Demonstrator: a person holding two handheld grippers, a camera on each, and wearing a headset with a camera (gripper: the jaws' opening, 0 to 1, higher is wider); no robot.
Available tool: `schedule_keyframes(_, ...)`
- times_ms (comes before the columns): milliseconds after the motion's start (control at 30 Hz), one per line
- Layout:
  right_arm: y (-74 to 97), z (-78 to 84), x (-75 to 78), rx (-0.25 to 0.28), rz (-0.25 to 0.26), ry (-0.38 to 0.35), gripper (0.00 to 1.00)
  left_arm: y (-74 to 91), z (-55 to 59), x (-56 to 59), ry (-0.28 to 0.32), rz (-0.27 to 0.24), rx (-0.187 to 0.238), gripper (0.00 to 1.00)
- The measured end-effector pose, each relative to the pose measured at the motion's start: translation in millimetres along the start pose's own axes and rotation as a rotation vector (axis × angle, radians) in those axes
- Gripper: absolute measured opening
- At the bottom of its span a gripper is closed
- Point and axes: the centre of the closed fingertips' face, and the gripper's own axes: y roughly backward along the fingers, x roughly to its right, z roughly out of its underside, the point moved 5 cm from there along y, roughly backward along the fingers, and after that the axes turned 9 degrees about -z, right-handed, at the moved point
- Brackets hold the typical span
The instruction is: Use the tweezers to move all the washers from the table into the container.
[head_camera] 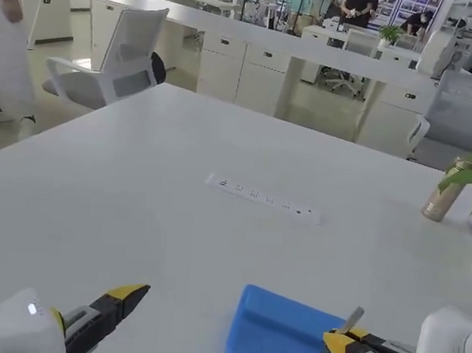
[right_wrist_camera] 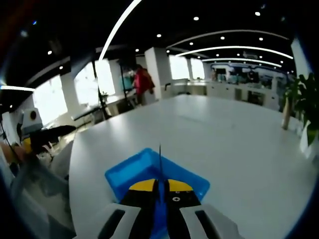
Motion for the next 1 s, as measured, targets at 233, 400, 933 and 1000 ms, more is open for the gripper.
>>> schedule_keyframes(233,12.9,-10.6,-34.0,0.08,-0.085,0.0,0.03,0.0,2.1,-0.5,-0.005,-0.001,-0.014,0.94)
schedule_keyframes(400,14.8,-4.7,-55.1,0.075,-0.137,-0.004,0.03,-0.7,3.9,0.6,-0.016,0.003,-0.027,0.94)
schedule_keyframes(933,-1.3,45.7,-63.4,-0.036,-0.101,-0.062,0.03,-0.7,8.4,1.4,-0.029,0.009,-0.057,0.91)
schedule_keyframes(1000,-2.8,49.2,-60.8,-0.041,-0.092,-0.051,0.03,-0.8,9.1,1.3,-0.035,0.008,-0.063,0.91)
